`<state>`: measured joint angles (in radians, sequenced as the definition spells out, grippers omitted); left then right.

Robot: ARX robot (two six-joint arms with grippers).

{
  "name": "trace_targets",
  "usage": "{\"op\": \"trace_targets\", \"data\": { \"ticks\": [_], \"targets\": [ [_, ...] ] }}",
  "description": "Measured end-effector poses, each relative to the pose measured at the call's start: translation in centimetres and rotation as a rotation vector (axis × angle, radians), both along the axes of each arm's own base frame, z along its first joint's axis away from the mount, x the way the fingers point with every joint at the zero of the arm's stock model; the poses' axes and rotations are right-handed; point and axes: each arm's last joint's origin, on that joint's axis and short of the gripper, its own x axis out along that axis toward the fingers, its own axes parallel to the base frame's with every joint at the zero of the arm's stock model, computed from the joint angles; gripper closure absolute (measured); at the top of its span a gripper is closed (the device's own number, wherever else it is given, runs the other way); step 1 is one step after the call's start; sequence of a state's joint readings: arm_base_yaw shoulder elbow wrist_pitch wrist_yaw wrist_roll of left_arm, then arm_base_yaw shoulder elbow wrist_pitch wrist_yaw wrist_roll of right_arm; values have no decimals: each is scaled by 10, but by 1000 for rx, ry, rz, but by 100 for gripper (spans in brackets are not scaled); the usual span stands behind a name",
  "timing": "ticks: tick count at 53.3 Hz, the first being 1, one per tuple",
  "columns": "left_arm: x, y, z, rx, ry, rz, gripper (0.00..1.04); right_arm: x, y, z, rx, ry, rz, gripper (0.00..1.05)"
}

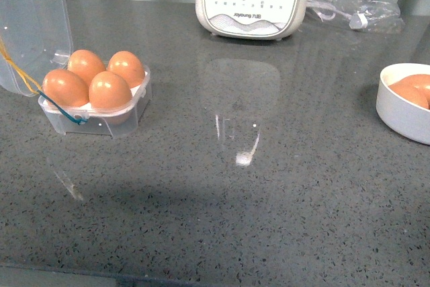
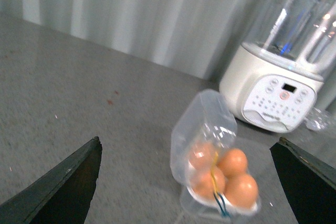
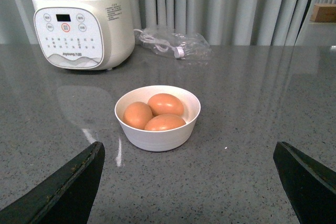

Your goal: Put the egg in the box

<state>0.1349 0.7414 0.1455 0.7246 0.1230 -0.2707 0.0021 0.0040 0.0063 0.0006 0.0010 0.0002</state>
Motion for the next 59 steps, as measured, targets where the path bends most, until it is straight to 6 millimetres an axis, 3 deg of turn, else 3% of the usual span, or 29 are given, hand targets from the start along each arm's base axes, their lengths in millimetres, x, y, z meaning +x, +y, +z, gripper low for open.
{"op": "trace_targets", "data": {
  "ticks": [4, 11, 22, 28, 32, 48, 53, 59],
  "targets": [
    [17, 7, 4, 28, -19, 37, 7, 0, 0, 0, 0, 0, 0, 7],
    [63, 25, 7, 165, -16, 170, 7, 0, 0, 0, 0, 0, 0, 7],
    [103, 40, -5, 351, 121, 291, 7, 0, 0, 0, 0, 0, 0, 7],
    [124, 39, -6, 457, 176, 307, 7, 0, 0, 0, 0, 0, 0, 7],
    [135, 26, -6, 504, 186, 231, 7, 0, 0, 0, 0, 0, 0, 7],
    [137, -26, -9, 574, 224, -54, 7, 0, 0, 0, 0, 0, 0, 7],
    [133, -27, -1, 539, 215, -37, 7, 0, 0, 0, 0, 0, 0, 7],
    [120, -9, 18, 376, 215, 42, 7, 0, 0, 0, 0, 0, 0, 7]
  ]
}}
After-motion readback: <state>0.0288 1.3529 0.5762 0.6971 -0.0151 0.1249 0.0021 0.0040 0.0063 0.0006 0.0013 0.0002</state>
